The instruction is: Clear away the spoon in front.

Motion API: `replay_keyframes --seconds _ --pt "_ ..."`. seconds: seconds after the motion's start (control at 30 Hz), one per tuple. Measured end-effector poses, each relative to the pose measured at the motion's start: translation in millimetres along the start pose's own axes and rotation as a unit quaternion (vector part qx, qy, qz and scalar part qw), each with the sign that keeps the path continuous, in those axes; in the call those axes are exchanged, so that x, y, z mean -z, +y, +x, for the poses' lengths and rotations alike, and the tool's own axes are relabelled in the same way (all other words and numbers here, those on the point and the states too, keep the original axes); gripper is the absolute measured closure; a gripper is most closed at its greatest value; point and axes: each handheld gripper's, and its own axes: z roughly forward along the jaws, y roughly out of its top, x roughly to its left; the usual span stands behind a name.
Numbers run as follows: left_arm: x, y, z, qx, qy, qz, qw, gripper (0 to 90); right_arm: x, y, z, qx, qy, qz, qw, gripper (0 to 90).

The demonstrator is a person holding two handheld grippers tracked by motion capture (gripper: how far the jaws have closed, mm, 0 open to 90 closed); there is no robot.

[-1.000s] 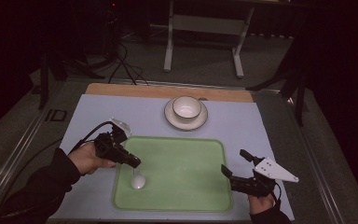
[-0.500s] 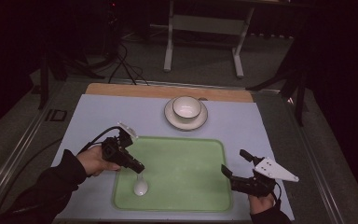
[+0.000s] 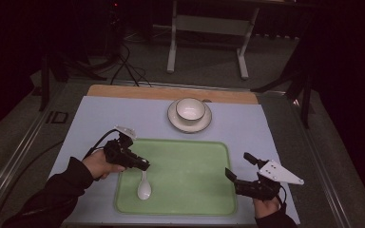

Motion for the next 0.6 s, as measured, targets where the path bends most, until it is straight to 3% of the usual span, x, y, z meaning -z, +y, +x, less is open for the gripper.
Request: replay_keyframes --seconds 0.23,0.33,0.6 --pt "-6.5 -11.7 12.2 0.013 0.007 -0.050 0.9986 75.0 -0.1 0.1 0.0 0.000 0.000 0.000 1.0000 13.5" --pt "-8.8 -15.0 17.0 0.019 0.008 -0.059 0.9980 73.6 -0.4 -0.1 0.0 0.001 0.000 0.001 1.0000 13.5" --pt "-22.1 -28.9 37.6 0.063 0.007 -0.090 0.9939 70.3 -1.0 -0.2 0.1 0.001 0.003 0.002 1.0000 13.5"
